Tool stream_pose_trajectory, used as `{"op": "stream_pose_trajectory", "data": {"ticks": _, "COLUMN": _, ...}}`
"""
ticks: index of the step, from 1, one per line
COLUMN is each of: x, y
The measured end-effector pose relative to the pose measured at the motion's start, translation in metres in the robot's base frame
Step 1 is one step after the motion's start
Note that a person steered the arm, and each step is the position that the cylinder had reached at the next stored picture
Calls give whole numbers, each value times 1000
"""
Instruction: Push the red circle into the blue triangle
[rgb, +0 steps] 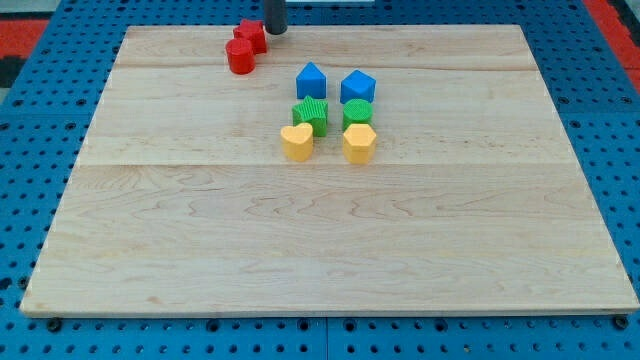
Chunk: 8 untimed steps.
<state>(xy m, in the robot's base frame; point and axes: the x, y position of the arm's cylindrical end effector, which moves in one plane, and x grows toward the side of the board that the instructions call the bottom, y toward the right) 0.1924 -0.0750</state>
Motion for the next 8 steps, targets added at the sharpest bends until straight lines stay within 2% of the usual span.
{"op": "stream_pose_trajectory", "data": {"ticks": 3, "x": 4, "y": -138}}
{"op": "stream_pose_trajectory", "data": {"ticks": 4, "x": 44, "y": -86}}
{"op": "stream_pose_trajectory", "data": {"ticks": 5, "x": 66, "y": 5}}
{"op": "stream_pose_trajectory", "data": {"ticks": 6, "x": 67, "y": 36}}
{"op": "stream_pose_trajectory", "data": {"ticks": 7, "x": 65, "y": 12}}
{"op": "stream_pose_trajectory", "data": {"ticks": 8, "x": 106, "y": 7}}
